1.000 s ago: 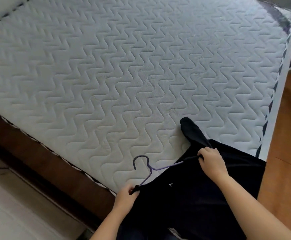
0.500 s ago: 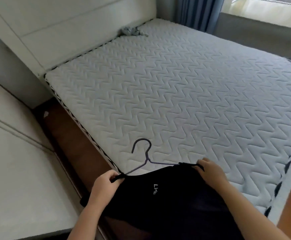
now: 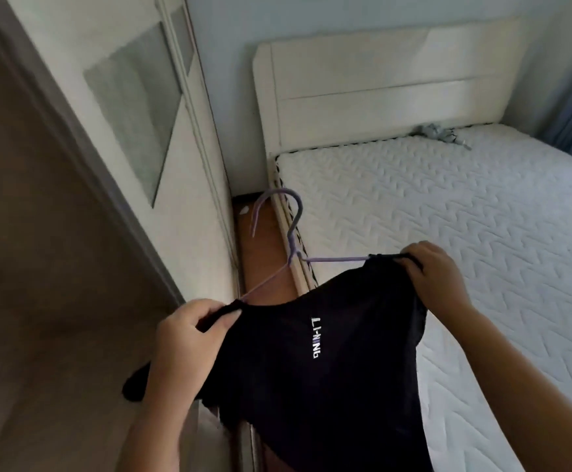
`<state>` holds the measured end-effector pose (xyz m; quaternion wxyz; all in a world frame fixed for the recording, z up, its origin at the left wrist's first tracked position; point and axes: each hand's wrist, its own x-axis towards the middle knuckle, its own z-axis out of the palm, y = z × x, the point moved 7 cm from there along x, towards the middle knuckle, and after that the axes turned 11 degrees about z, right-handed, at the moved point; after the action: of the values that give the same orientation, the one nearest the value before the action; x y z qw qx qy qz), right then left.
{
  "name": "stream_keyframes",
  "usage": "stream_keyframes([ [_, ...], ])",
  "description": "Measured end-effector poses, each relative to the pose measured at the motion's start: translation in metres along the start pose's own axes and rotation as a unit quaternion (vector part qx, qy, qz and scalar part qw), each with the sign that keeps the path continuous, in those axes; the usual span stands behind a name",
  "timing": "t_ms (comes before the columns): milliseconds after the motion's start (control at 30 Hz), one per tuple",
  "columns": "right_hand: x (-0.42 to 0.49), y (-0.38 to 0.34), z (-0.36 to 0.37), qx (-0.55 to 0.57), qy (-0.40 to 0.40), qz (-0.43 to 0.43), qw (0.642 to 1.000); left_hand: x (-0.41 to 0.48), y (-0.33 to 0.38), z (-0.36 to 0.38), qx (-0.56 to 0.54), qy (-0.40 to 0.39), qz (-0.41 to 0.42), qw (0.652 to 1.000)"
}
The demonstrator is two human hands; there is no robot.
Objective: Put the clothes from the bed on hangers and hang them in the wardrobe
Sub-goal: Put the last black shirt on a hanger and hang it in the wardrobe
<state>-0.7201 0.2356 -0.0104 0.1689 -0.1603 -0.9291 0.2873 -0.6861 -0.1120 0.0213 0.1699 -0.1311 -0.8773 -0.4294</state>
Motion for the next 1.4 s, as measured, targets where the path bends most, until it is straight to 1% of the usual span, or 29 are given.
stream_keyframes([
  [100,0.009,-0.058,0.010,0.010,-0.014,-0.069,0.997,-0.010,0.003,-0.050,0.028,0.073,0.017,0.997],
  [200,0.014,-0.113,0.029,0.008,-0.053,-0.145,0.988,-0.017,-0.015,-0.093,0.077,0.131,-0.004,0.988],
  [300,0.013,-0.165,0.050,0.003,-0.108,-0.219,0.970,-0.025,-0.029,-0.135,0.147,0.186,-0.028,0.971],
  [400,0.004,-0.215,0.063,0.025,-0.154,-0.298,0.942,-0.030,-0.031,-0.174,0.213,0.239,-0.034,0.947],
  [467,-0.003,-0.245,0.069,0.037,-0.189,-0.352,0.916,-0.033,-0.035,-0.200,0.233,0.278,-0.046,0.931],
  [533,-0.010,-0.271,0.073,0.052,-0.227,-0.398,0.887,-0.036,-0.041,-0.223,0.214,0.319,-0.072,0.920],
  [633,-0.017,-0.307,0.072,0.071,-0.284,-0.428,0.855,-0.045,-0.038,-0.252,0.180,0.396,-0.096,0.896],
  [767,-0.028,-0.356,0.063,0.141,-0.355,-0.440,0.813,-0.056,-0.039,-0.289,0.155,0.475,-0.119,0.858],
  [867,-0.039,-0.389,0.062,0.185,-0.462,-0.406,0.767,-0.067,-0.044,-0.317,0.166,0.500,-0.138,0.839],
  [933,-0.049,-0.405,0.064,0.222,-0.555,-0.351,0.721,-0.074,-0.047,-0.333,0.177,0.509,-0.149,0.829],
  [1000,-0.059,-0.416,0.067,0.272,-0.642,-0.278,0.661,-0.079,-0.045,-0.348,0.189,0.517,-0.160,0.819],
  [1067,-0.072,-0.426,0.066,0.309,-0.701,-0.220,0.604,-0.080,-0.039,-0.359,0.212,0.519,-0.169,0.811],
  [1133,-0.083,-0.435,0.064,0.324,-0.725,-0.195,0.576,-0.082,-0.029,-0.366,0.242,0.514,-0.186,0.801],
  [1200,-0.093,-0.448,0.059,0.337,-0.724,-0.189,0.571,-0.082,-0.013,-0.371,0.280,0.512,-0.196,0.788],
  [1300,-0.109,-0.470,0.049,0.350,-0.714,-0.206,0.570,-0.078,0.029,-0.364,0.355,0.484,-0.198,0.775],
  [1333,-0.116,-0.478,0.046,0.359,-0.716,-0.209,0.562,-0.076,0.049,-0.359,0.387,0.476,-0.187,0.768],
  [1400,-0.129,-0.496,0.037,0.386,-0.714,-0.219,0.541,-0.074,0.099,-0.348,0.452,0.472,-0.131,0.746],
])
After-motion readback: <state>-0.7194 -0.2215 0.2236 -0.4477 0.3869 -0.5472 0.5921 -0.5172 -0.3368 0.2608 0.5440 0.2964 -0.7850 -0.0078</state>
